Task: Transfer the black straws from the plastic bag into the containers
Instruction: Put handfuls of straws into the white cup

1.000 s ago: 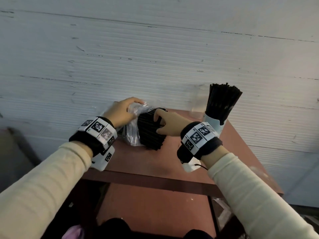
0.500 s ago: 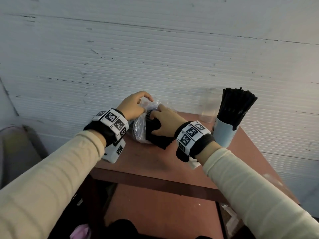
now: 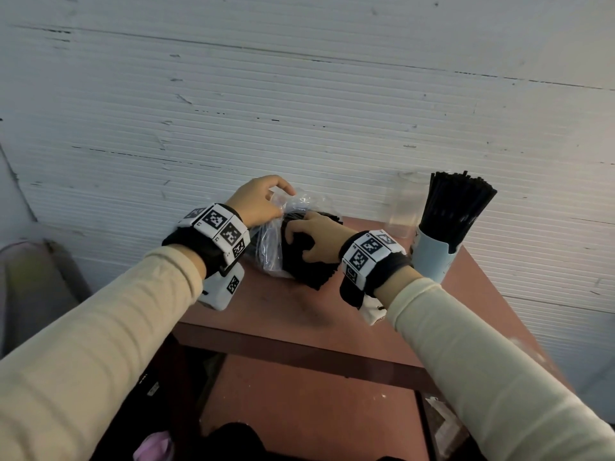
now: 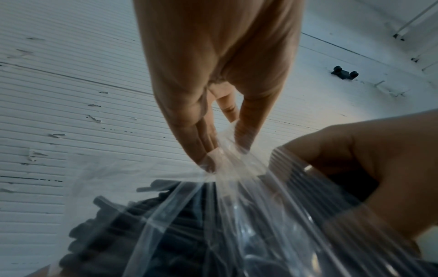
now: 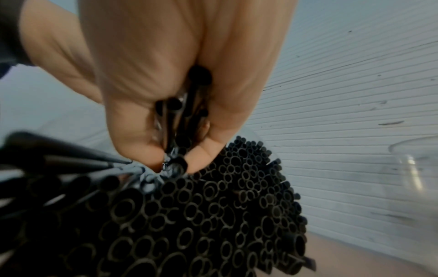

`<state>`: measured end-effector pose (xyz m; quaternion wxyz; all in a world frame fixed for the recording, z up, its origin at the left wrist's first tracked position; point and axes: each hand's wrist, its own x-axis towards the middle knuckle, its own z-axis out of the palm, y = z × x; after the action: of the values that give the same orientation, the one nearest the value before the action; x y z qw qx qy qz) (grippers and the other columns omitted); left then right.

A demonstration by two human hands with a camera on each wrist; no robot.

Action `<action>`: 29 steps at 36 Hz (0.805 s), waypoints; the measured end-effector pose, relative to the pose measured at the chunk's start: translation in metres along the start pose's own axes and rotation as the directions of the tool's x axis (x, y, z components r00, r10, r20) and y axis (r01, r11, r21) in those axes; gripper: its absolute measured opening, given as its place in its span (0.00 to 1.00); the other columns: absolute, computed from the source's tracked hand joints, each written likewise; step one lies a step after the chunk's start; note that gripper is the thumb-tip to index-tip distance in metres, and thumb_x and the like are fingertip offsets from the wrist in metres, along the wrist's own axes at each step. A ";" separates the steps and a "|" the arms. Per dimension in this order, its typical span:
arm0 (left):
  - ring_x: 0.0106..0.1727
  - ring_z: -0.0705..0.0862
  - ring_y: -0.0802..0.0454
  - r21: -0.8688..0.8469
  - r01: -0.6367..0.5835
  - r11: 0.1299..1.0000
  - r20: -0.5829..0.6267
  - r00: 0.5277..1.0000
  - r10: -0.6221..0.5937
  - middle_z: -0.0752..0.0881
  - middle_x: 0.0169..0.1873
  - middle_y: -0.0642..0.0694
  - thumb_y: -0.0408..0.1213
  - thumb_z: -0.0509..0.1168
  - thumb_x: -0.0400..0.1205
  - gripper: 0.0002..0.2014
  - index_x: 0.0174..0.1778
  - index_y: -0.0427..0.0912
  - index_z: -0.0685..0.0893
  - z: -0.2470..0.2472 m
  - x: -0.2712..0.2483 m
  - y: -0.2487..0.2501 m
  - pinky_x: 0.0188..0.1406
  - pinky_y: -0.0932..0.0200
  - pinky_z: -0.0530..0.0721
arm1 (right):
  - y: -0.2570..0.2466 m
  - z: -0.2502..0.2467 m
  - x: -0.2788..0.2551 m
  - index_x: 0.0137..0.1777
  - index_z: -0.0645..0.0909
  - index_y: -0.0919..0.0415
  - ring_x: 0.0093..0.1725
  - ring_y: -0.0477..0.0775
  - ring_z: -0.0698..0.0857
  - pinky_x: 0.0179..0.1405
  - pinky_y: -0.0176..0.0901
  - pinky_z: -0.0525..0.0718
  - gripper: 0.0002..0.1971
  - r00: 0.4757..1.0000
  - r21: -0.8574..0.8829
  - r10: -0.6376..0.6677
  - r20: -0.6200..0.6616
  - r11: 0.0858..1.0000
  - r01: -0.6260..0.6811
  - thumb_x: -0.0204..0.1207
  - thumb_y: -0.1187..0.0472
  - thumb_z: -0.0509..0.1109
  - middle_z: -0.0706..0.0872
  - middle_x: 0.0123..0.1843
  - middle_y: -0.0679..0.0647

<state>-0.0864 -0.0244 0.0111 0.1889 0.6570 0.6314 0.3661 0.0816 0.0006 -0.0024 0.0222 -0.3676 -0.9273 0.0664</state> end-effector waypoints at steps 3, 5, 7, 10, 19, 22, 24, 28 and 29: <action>0.55 0.86 0.30 -0.013 0.012 1.000 -0.003 1.000 -0.012 0.87 0.53 0.31 0.25 0.71 0.76 0.19 0.54 0.54 0.84 0.000 -0.001 0.000 0.55 0.40 0.85 | 0.003 -0.004 -0.002 0.59 0.79 0.55 0.54 0.57 0.78 0.48 0.44 0.75 0.15 0.999 0.061 -0.015 -0.044 0.998 0.017 0.72 0.65 0.70 0.79 0.55 0.54; 0.51 0.86 0.33 -0.039 0.012 0.999 0.000 1.000 -0.012 0.87 0.53 0.31 0.23 0.71 0.75 0.19 0.54 0.54 0.85 0.000 -0.002 0.000 0.56 0.39 0.85 | 0.004 -0.007 -0.003 0.59 0.81 0.54 0.58 0.55 0.79 0.55 0.46 0.78 0.15 0.997 0.096 -0.022 -0.078 0.995 0.029 0.73 0.66 0.69 0.82 0.59 0.52; 0.50 0.84 0.41 -0.067 0.005 0.998 0.012 1.000 -0.004 0.86 0.55 0.31 0.23 0.70 0.76 0.19 0.55 0.52 0.85 0.000 -0.004 0.001 0.57 0.40 0.85 | 0.007 -0.009 -0.003 0.60 0.83 0.52 0.61 0.52 0.78 0.62 0.46 0.77 0.15 0.994 0.125 -0.016 -0.105 0.992 0.029 0.74 0.65 0.71 0.82 0.63 0.50; 0.59 0.83 0.47 -0.084 -0.002 0.996 0.009 1.000 0.003 0.84 0.58 0.38 0.24 0.71 0.76 0.19 0.58 0.51 0.84 0.001 -0.004 0.000 0.55 0.51 0.84 | 0.011 -0.011 -0.004 0.61 0.84 0.51 0.58 0.46 0.75 0.56 0.37 0.71 0.15 0.991 0.149 -0.004 -0.133 0.989 0.024 0.75 0.63 0.72 0.82 0.63 0.49; 0.64 0.82 0.46 -0.007 -0.023 1.000 0.027 0.999 0.023 0.80 0.65 0.41 0.28 0.72 0.76 0.21 0.59 0.56 0.81 0.005 -0.004 -0.003 0.66 0.43 0.82 | 0.024 -0.013 -0.011 0.58 0.87 0.46 0.49 0.44 0.78 0.45 0.30 0.72 0.15 0.982 0.227 0.059 -0.177 0.974 -0.017 0.73 0.62 0.75 0.80 0.50 0.43; 0.62 0.81 0.46 0.081 -0.063 0.995 0.018 0.998 0.062 0.78 0.68 0.43 0.32 0.72 0.77 0.22 0.65 0.54 0.79 0.009 -0.005 -0.005 0.62 0.51 0.80 | 0.031 -0.015 -0.018 0.56 0.88 0.45 0.48 0.45 0.81 0.47 0.35 0.78 0.15 0.986 0.286 0.073 -0.151 0.958 -0.027 0.71 0.62 0.76 0.83 0.51 0.45; 0.61 0.80 0.46 0.182 -0.111 0.977 -0.018 0.993 0.116 0.76 0.70 0.43 0.33 0.73 0.76 0.25 0.69 0.50 0.78 0.013 -0.008 -0.004 0.59 0.57 0.75 | 0.034 -0.018 -0.026 0.56 0.88 0.46 0.44 0.44 0.82 0.46 0.37 0.81 0.16 0.989 0.312 0.066 -0.135 0.950 -0.021 0.71 0.63 0.77 0.85 0.51 0.47; 0.81 0.63 0.48 0.353 -0.305 0.885 0.028 0.948 0.316 0.65 0.79 0.44 0.38 0.76 0.71 0.36 0.76 0.46 0.72 0.025 -0.014 0.006 0.79 0.53 0.65 | 0.040 -0.025 -0.041 0.55 0.89 0.47 0.47 0.49 0.86 0.52 0.45 0.86 0.16 0.991 0.336 0.062 -0.121 0.942 -0.018 0.71 0.65 0.78 0.88 0.51 0.50; 0.82 0.61 0.48 0.388 -0.362 0.848 0.085 0.930 0.358 0.64 0.80 0.44 0.40 0.77 0.71 0.38 0.77 0.45 0.70 0.028 -0.015 0.010 0.79 0.56 0.62 | 0.041 -0.027 -0.044 0.55 0.89 0.47 0.49 0.51 0.86 0.54 0.46 0.86 0.15 0.991 0.340 0.064 -0.115 0.940 -0.021 0.71 0.65 0.78 0.88 0.51 0.51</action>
<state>-0.0581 -0.0342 -0.0043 -0.0170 0.7898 0.5570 0.2562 0.1443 0.0032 0.0190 0.1411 -0.3817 -0.8908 0.2020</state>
